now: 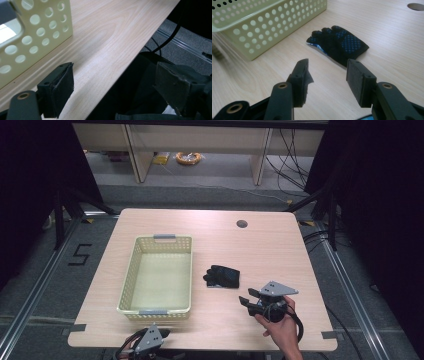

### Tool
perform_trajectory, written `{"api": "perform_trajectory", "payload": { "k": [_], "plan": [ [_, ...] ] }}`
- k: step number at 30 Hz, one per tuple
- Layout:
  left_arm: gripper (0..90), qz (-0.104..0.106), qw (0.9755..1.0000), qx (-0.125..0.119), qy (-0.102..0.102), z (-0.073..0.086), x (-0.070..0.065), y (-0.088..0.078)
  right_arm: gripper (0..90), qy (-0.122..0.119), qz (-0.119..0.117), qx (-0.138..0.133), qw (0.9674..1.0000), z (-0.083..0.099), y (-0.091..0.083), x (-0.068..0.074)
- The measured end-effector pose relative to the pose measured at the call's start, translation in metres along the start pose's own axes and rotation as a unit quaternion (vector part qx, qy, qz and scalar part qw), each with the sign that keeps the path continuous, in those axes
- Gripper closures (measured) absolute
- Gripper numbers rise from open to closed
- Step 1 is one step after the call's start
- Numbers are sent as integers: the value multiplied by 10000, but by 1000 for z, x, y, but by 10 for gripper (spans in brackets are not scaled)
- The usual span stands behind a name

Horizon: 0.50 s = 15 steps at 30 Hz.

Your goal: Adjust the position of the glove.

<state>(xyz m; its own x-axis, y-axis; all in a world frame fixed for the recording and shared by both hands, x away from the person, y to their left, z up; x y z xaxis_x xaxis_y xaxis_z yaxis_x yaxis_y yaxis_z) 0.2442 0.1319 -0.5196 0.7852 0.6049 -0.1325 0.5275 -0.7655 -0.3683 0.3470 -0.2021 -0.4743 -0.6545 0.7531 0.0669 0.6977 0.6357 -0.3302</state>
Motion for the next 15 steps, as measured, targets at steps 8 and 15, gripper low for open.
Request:
{"api": "perform_trajectory", "payload": {
  "k": [8,15],
  "plan": [
    [153,34,9999,79,86,1,0,1,524,-74,-69,173,9998,-8,24,-6],
    [153,17,9999,32,108,1,0,-3,522,-189,-61,265,9995,-24,44,-9]
  ]
}}
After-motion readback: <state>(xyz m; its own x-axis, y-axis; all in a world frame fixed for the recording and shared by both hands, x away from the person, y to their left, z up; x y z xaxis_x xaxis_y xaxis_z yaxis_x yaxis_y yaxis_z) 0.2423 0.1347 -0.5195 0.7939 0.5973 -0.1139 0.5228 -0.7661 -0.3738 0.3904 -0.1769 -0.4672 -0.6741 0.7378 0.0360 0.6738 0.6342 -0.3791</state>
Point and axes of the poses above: each handheld gripper's, and its own axes: y roughly forward along the jaws, z roughly out of its underside, x roughly to its left, the point moved 2 cm from there along y, roughly forward along the jaws, and after that the axes turned 15 degrees about -x, right-handed, at the moved point
